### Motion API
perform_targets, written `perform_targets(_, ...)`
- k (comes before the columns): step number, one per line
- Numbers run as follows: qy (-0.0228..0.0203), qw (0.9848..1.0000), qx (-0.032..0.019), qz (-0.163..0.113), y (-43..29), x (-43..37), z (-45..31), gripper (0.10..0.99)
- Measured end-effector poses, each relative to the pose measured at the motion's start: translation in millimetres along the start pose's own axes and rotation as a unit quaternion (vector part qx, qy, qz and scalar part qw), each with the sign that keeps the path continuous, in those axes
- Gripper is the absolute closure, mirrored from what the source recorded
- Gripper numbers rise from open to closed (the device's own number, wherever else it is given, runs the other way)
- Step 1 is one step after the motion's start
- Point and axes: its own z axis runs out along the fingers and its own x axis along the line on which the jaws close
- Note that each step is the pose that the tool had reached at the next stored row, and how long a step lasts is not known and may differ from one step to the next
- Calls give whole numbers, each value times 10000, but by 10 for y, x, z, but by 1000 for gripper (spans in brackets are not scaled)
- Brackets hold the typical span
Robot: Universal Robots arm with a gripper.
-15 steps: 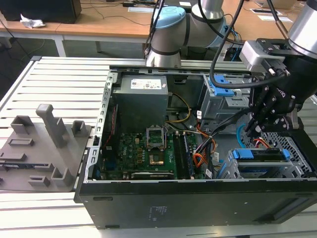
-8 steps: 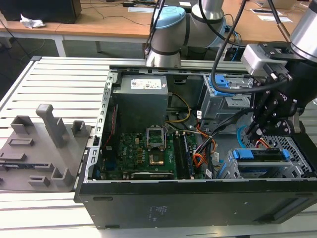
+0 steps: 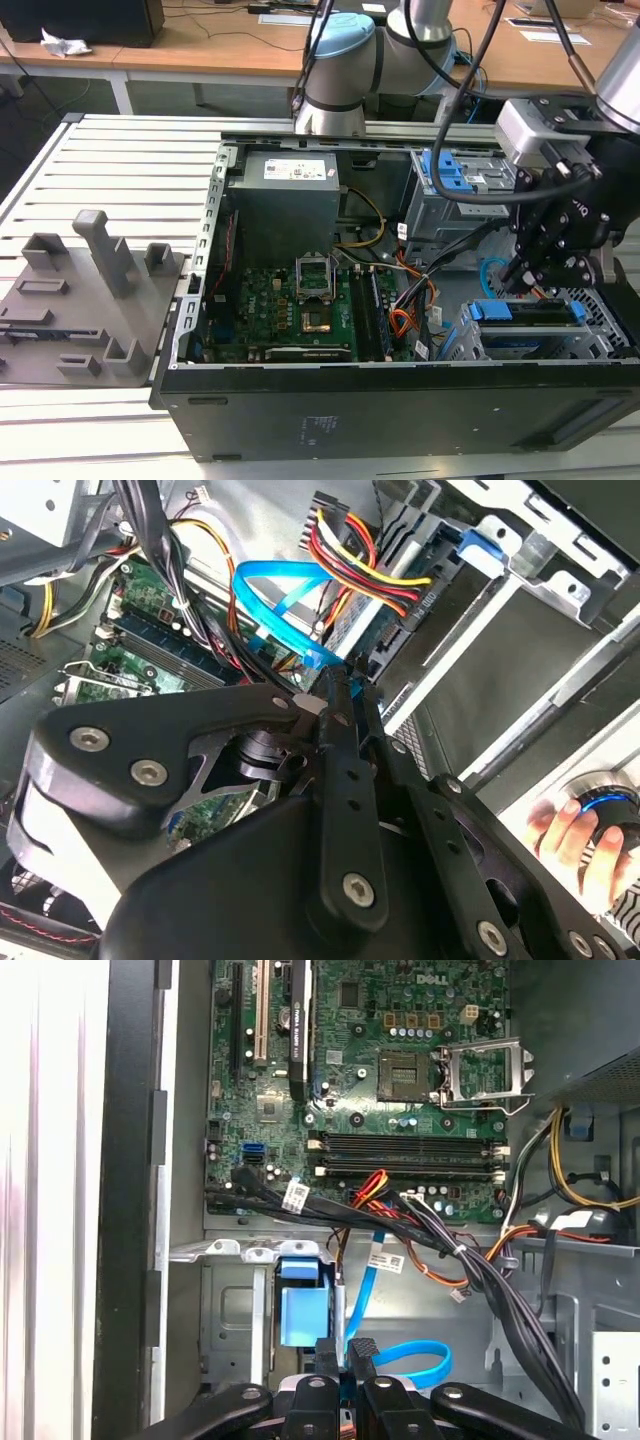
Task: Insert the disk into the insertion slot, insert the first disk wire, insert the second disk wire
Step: 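Insert the second disk wire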
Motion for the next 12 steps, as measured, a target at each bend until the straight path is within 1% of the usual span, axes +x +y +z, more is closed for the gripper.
perform_targets(6, 0, 10000, 0, 3, 0, 46, 0, 925)
perform_targets(9, 0, 10000, 0, 7, 0, 83, 0, 925)
perform_targets(12, 0, 10000, 0, 9, 0, 97, 0, 925)
